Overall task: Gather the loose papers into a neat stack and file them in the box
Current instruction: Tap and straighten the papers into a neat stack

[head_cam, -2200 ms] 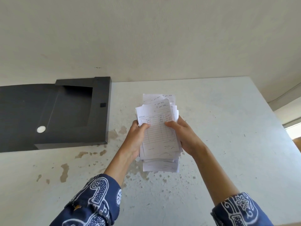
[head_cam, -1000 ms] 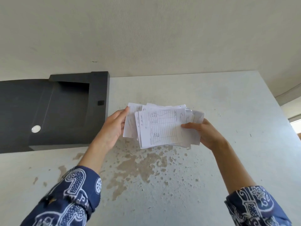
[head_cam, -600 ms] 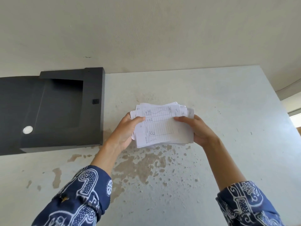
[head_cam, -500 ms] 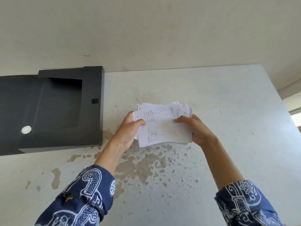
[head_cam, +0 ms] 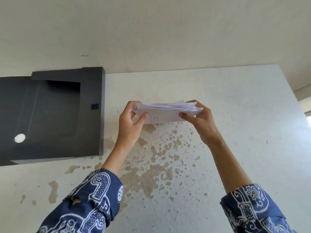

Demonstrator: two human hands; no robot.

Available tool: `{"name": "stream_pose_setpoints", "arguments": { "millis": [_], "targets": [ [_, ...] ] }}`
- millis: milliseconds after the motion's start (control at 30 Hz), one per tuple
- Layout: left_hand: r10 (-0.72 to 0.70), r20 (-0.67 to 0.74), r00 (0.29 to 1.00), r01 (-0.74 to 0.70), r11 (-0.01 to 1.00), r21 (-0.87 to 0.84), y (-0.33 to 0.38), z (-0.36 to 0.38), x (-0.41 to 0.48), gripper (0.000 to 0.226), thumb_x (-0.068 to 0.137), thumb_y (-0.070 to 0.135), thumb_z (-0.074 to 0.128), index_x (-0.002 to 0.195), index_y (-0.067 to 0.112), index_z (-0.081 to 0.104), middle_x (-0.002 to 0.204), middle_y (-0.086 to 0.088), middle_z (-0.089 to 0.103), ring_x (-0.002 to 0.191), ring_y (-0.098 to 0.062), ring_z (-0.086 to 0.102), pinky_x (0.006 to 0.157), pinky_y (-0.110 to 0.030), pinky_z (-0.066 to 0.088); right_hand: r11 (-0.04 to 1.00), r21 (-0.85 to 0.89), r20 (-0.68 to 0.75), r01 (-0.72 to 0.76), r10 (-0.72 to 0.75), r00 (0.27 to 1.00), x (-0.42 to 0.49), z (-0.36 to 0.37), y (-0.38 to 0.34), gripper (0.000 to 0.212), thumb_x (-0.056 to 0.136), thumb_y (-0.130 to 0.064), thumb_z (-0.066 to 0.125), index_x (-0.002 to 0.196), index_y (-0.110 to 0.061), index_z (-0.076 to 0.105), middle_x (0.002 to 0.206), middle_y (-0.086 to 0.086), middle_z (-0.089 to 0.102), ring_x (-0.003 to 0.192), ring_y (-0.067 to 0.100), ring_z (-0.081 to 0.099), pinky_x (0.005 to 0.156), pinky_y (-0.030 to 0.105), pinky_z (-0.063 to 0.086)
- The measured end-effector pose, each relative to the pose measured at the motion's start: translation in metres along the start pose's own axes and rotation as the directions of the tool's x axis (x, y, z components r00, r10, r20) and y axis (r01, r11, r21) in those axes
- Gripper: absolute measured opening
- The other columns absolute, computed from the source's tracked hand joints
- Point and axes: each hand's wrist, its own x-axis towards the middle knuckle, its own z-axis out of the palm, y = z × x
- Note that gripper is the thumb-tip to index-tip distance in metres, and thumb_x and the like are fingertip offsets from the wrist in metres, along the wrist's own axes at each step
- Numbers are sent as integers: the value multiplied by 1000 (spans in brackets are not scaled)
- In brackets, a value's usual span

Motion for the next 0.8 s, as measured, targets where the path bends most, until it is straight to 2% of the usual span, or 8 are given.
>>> {"name": "stream_pose_setpoints", "arguments": {
  "millis": [133,233,300,400,467,533,667,800],
  "targets": [
    [-96,72,993,97,995,-9,-12,3,4,49,81,-3,66,114,26,47,120,-2,58,111,-18,57,96,-40,51,998,-41,-1,-44,44,999,0,-6,10,23,81,0,68,79,-22,62,75,-5,63,79,15,55,74,35,40],
    [-157,79,985,158,987,-12,-21,5,9,56,81,-2,66,121,30,43,126,-4,55,112,-22,56,97,-41,50,990,-140,-46,-1,-5,999,-2,-6,10,28,82,0,67,96,-22,57,86,-4,60,81,13,53,78,31,45],
    [-173,85,981,175,985,-10,-23,9,12,56,84,-2,63,126,28,41,130,-10,50,113,-24,55,92,-30,52,944,-312,-69,110,-138,988,-5,-3,12,40,82,-4,68,112,-22,50,100,-6,58,86,9,54,83,26,47],
    [-42,85,996,36,997,65,-21,15,11,58,87,-2,59,135,21,33,134,-2,42,117,-19,50,85,-13,51,809,-525,-27,265,-327,944,-7,1,18,63,83,-12,68,137,-22,38,127,0,48,107,9,51,91,11,42],
    [116,60,991,-124,981,149,-21,17,9,62,87,-1,59,139,19,31,137,9,36,121,-14,45,96,-19,48,741,-612,-8,277,-356,935,-7,3,22,64,85,-16,66,141,-22,36,126,6,47,107,8,47,85,1,38],
    [252,43,967,-255,934,250,-23,16,8,61,87,-1,60,140,16,35,137,4,40,120,-3,41,98,-13,42,718,-640,-31,274,-380,924,-8,5,21,58,88,-18,63,140,-19,39,123,8,50,105,8,48,84,-1,36],
    [406,75,911,-398,816,420,-25,11,4,61,87,-3,59,136,25,35,123,-18,48,104,7,38,82,8,35,690,-660,-67,297,-448,892,-8,5,13,41,90,-15,59,130,-11,49,118,9,56,102,5,50,88,25,46],
    [447,97,889,-434,758,487,-25,9,2,68,87,-2,60,139,29,28,120,-20,47,102,1,40,87,-7,44,637,-690,15,343,-462,887,-8,4,11,43,92,-16,56,134,-15,46,109,10,56,94,18,55,84,43,51]
  ]
}}
